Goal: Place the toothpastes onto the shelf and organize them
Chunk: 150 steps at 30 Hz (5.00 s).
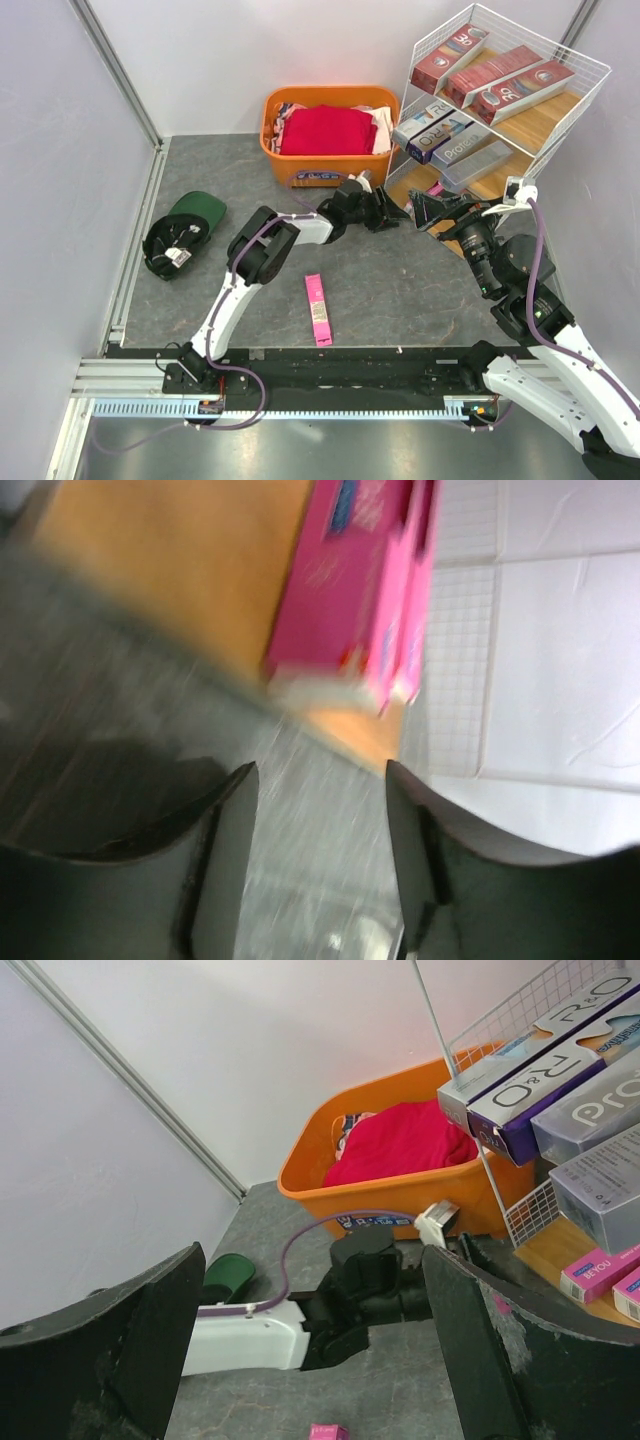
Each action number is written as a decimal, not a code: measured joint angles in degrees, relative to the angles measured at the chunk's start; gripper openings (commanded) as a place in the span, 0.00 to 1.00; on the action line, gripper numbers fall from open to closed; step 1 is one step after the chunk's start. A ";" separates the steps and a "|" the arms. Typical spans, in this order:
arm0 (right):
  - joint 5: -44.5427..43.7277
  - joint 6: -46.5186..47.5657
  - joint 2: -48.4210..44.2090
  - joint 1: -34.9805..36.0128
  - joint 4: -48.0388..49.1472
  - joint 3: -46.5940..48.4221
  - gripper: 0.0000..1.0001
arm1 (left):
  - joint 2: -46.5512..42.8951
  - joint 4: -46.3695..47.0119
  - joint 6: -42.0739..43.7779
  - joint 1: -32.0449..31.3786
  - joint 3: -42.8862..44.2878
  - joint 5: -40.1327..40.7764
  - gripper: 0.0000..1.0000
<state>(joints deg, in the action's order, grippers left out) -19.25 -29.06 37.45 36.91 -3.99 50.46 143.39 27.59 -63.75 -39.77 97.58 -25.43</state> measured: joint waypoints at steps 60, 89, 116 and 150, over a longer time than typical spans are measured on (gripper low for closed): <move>11.19 -1.44 11.32 0.00 1.38 0.26 0.98 | -52.74 -57.35 12.15 -20.15 -47.39 39.04 0.33; 27.96 -5.75 24.76 0.00 3.72 0.39 0.98 | -81.70 -48.78 24.72 -20.48 -43.82 44.39 0.21; 34.82 -9.07 27.21 1.42 9.09 0.46 0.45 | -79.43 -42.99 30.16 -20.48 -40.74 39.91 0.89; 1.22 -10.47 -8.37 1.18 14.69 -8.92 0.45 | -64.63 23.80 10.34 -7.48 -48.63 -8.87 0.91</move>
<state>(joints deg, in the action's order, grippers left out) -18.02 -39.53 29.08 38.09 10.70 41.54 78.76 51.40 -53.41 -47.24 48.95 -34.30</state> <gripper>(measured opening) 0.459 0.959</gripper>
